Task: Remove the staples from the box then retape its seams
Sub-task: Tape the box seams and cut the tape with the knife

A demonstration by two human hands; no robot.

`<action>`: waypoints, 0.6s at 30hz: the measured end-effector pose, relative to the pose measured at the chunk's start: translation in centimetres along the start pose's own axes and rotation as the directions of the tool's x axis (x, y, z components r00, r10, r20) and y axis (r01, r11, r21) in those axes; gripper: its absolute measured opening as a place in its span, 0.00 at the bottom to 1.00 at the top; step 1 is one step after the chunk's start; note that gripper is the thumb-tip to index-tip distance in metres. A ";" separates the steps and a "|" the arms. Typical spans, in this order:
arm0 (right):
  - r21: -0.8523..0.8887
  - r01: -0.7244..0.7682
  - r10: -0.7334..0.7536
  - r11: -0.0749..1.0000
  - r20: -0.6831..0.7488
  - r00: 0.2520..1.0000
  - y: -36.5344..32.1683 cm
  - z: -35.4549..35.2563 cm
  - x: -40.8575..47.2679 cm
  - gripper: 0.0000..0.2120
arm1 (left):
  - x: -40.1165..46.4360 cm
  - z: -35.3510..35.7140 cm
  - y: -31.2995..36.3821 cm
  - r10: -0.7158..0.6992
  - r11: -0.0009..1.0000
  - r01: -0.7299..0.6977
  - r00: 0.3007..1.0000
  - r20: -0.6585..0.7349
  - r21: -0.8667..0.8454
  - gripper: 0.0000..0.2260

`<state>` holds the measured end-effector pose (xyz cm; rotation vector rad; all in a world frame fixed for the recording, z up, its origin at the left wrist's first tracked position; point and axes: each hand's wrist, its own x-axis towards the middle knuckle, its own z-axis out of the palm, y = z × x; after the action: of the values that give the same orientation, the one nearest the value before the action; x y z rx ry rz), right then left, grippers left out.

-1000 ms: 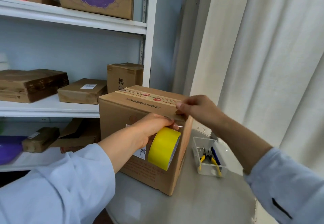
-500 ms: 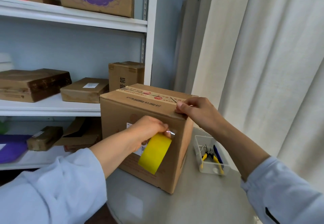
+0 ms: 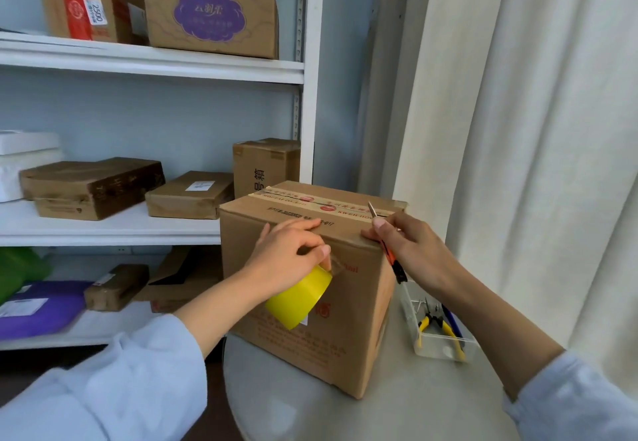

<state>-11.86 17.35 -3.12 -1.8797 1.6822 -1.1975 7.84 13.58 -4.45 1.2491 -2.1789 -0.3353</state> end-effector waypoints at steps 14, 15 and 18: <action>-0.220 -0.014 0.006 0.975 -0.036 0.999 0.5 -1.3 0.3 0.18 | 0.0 2.3 4.3 0.041 0.984 -0.025 0.996 -0.083 0.177 0.12; -0.244 -0.005 -0.005 0.970 -0.041 0.999 0.4 -1.3 0.0 0.18 | 0.1 1.6 4.4 0.029 0.992 -0.021 0.998 -0.060 0.128 0.12; -0.269 0.051 -0.072 0.962 -0.067 0.995 -0.2 -1.0 -1.4 0.17 | 0.7 -1.0 3.3 -0.038 0.998 0.038 0.999 -0.005 -0.041 0.14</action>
<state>-12.45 18.93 -2.87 -2.0803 1.9225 -1.1249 5.94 14.82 -1.78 1.2694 -2.1354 -0.3894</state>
